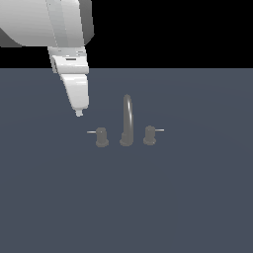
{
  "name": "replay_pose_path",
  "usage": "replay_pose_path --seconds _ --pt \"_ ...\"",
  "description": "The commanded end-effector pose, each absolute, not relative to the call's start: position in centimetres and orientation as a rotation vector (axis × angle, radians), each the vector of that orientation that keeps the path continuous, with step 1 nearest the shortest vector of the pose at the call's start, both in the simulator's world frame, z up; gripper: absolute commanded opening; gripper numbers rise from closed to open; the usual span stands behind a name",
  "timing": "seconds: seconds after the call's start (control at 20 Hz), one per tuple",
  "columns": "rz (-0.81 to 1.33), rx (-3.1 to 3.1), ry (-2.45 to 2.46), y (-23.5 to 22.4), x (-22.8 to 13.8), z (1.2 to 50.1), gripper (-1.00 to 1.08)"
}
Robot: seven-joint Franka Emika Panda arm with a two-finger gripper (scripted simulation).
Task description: Turn on the faucet by rotating a designated handle.
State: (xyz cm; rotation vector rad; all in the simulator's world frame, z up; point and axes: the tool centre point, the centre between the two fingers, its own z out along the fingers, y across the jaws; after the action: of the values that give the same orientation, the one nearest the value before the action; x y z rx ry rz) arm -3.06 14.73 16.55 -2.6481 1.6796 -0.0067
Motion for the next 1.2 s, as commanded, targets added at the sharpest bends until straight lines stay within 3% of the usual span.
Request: replay_pose_path --seconds 0.0,0.65,1.15 --pt "-0.008 -2.607 1.746 14.7 -1.8 15.1 -1.0" --pt "-0.006 -2.386 2.046 13.7 4.3 8.3 -1.0" --pt "-0.001 -2.307 2.133 13.1 6.2 6.3 -1.0"
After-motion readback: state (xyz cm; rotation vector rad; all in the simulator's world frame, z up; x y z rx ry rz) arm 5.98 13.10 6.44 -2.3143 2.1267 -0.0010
